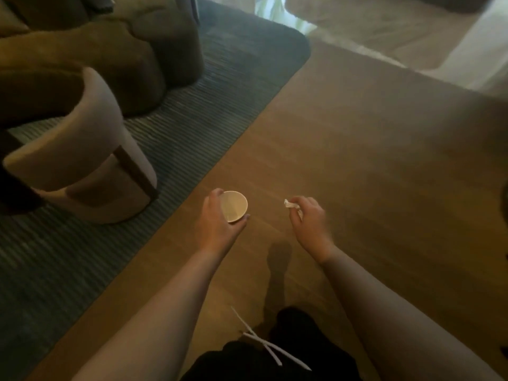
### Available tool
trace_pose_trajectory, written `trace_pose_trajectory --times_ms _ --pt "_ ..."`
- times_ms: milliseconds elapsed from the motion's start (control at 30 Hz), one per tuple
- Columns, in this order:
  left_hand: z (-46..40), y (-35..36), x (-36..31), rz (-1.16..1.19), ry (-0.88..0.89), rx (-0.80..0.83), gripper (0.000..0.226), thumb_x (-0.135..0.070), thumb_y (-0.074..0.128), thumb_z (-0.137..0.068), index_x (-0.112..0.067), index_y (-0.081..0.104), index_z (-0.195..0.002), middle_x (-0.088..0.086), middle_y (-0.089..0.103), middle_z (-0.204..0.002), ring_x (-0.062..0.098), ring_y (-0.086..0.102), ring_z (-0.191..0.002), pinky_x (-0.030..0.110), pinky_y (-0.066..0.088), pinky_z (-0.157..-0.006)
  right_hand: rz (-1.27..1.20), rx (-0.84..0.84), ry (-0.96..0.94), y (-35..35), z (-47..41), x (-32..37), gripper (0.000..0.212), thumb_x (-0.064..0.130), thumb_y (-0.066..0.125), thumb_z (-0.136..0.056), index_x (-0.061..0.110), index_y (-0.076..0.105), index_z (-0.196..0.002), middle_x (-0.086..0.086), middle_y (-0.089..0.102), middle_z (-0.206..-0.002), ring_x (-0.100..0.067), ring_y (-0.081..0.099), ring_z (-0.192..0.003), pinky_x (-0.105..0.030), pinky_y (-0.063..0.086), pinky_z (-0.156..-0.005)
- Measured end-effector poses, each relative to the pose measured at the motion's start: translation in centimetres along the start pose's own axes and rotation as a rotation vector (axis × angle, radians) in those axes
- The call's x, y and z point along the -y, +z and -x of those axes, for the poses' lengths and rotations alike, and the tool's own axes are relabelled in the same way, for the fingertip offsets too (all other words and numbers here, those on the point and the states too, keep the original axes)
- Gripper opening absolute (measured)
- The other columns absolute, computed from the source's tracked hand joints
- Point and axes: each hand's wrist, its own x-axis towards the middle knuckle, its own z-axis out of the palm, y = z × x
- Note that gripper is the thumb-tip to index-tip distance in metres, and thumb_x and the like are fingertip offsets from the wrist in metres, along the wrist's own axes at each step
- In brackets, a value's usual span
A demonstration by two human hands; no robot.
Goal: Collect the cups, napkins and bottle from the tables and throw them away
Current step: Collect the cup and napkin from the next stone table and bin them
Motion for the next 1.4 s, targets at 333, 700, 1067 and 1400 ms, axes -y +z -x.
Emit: trace_pose_trajectory --times_ms 333,700,1067,1400 --pt "-19.4 10.9 -6.3 0.126 0.139 0.173 0.077 -0.037 0.082 -0.070 -0.014 0.042 -0.132 0.007 0.048 -0.125 0.018 0.047 -0.108 0.024 0.036 -0.081 0.054 -0.146 0.157 -2.3 -18.5 -6.1 0.021 0.019 0.052 -0.092 0.014 0.063 -0.109 -0.006 0.061 -0.106 -0.019 0.056 -0.087 -0.025 0.036 -0.070" --pt "-43.0 18.2 -14.1 0.070 0.167 0.133 0.077 -0.048 0.079 -0.068 -0.022 0.040 -0.128 0.003 0.052 -0.120 0.021 0.053 -0.102 0.032 0.044 -0.074 0.038 -0.176 0.175 -7.6 -42.9 -7.4 0.022 0.018 0.050 -0.093 0.013 0.061 -0.112 -0.004 0.058 -0.107 -0.020 0.057 -0.089 -0.030 0.046 -0.076" --pt "-64.6 25.4 -16.0 0.119 0.178 0.159 0.077 -0.048 0.079 -0.068 -0.020 0.041 -0.128 0.006 0.052 -0.122 0.021 0.053 -0.101 0.028 0.039 -0.072 0.075 -0.205 0.211 -6.8 -64.5 -7.5 0.022 0.019 0.049 -0.094 0.014 0.061 -0.111 -0.005 0.058 -0.107 -0.021 0.057 -0.089 -0.029 0.042 -0.074" --pt "-84.0 28.1 -18.1 0.130 0.182 0.146 0.077 -0.045 0.080 -0.067 -0.018 0.041 -0.128 0.006 0.051 -0.121 0.022 0.053 -0.100 0.028 0.040 -0.074 0.077 -0.263 0.272 -7.4 -82.6 -5.1 0.022 0.018 0.050 -0.094 0.014 0.062 -0.111 -0.006 0.059 -0.108 -0.022 0.057 -0.090 -0.028 0.042 -0.075"
